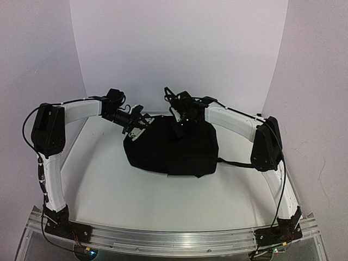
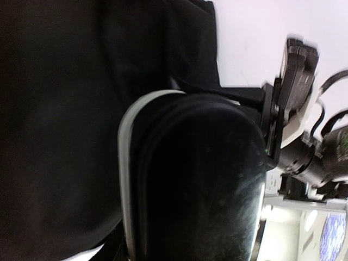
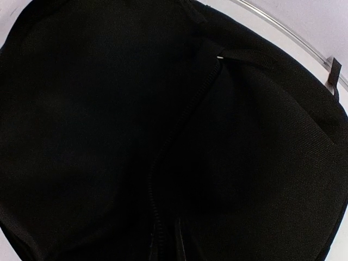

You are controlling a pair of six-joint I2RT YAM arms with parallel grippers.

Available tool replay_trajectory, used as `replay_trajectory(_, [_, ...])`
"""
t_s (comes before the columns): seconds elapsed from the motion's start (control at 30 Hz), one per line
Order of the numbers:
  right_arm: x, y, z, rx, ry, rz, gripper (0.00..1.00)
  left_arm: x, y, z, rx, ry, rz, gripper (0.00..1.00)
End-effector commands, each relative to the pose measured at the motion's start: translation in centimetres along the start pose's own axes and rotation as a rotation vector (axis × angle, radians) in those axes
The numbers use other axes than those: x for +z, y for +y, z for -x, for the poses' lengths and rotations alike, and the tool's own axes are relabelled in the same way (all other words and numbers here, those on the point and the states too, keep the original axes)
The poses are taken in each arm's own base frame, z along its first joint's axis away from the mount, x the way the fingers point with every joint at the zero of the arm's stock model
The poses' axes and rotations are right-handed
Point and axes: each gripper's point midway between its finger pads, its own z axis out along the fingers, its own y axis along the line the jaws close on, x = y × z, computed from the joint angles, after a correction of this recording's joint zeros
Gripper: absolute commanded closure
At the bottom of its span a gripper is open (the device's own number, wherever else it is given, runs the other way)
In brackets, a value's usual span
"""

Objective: Pack the student bag
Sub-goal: Pick up the stationery from the center of the board, then place the stationery in the student bag.

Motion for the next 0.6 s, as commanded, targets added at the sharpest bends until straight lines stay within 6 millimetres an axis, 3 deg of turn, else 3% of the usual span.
replay_trajectory(0.0, [-5.5,-3.7,4.0,0.086,-0.116,0.003,0.90,3.1,-6.2,-0.6,0.179,0.119,-0.197,0.90])
replay_trajectory(0.27, [-6.5,-5.2,4.0,0.156,-0.137,0.043,1.00,8.1,-7.6,-0.9,0.180,0.233,-0.363,0.90])
replay_trajectory(0.4, [-7.7,-4.7,5.0,0.164,-0.199,0.088,1.00,10.1,-7.6,-1.8,0.156,0.290,-0.416,0.90])
replay_trajectory(0.57, [-9.0,-3.4,5.2,0.144,-0.245,0.178,1.00,11.5,-7.4,-0.9,0.133,0.292,-0.464,0.90])
